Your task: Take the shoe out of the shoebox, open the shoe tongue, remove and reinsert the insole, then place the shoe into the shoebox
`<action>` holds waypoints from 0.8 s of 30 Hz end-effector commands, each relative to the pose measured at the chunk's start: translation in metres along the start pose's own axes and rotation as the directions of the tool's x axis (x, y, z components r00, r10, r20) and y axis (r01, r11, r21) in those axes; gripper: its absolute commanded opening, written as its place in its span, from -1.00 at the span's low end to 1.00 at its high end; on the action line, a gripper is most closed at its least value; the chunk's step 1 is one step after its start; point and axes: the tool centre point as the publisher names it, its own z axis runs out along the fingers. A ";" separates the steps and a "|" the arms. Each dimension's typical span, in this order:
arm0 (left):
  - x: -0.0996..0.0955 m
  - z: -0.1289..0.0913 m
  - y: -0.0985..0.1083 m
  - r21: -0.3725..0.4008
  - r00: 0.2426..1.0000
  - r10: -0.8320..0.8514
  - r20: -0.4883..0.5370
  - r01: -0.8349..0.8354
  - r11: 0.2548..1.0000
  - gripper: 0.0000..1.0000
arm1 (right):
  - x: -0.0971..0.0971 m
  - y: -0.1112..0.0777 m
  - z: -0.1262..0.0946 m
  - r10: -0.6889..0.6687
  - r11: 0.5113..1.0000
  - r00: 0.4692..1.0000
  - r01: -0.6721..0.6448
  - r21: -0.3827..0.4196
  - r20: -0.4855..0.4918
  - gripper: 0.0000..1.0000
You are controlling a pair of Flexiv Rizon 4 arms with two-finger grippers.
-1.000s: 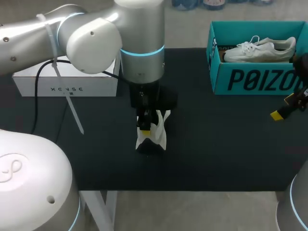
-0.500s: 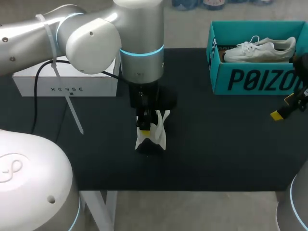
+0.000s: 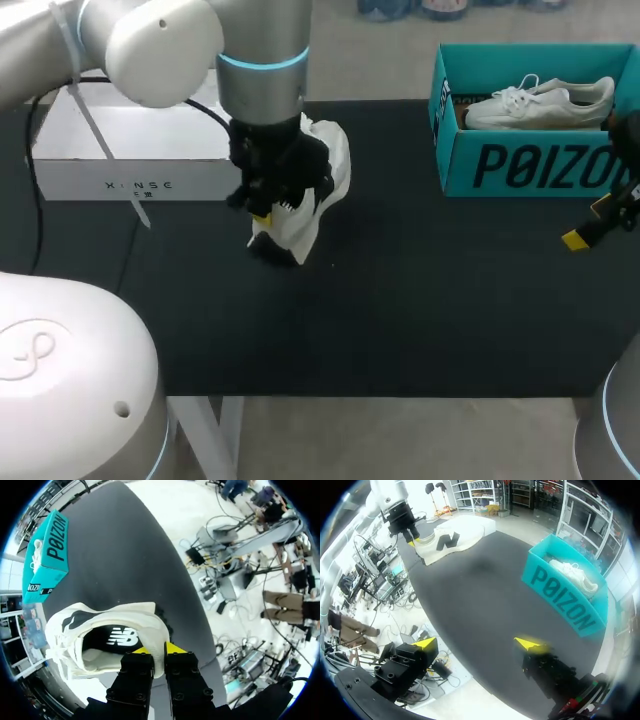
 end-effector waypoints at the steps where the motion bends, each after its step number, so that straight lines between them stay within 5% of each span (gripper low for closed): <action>1: 0.000 -0.016 0.062 0.012 0.997 0.073 0.037 -0.073 0.997 -1.00 | 0.001 -0.001 0.001 0.000 1.000 1.000 0.000 -0.001 0.002 1.00; 12: -0.005 -0.032 0.157 -0.073 0.958 0.279 0.071 -0.274 0.959 -1.00 | 0.001 -0.001 0.001 0.000 1.000 1.000 0.000 -0.001 0.002 1.00; 24: -0.005 -0.032 0.157 -0.073 0.958 0.279 0.071 -0.274 0.959 -1.00 | 0.001 -0.001 0.001 0.000 1.000 1.000 0.000 -0.001 0.002 1.00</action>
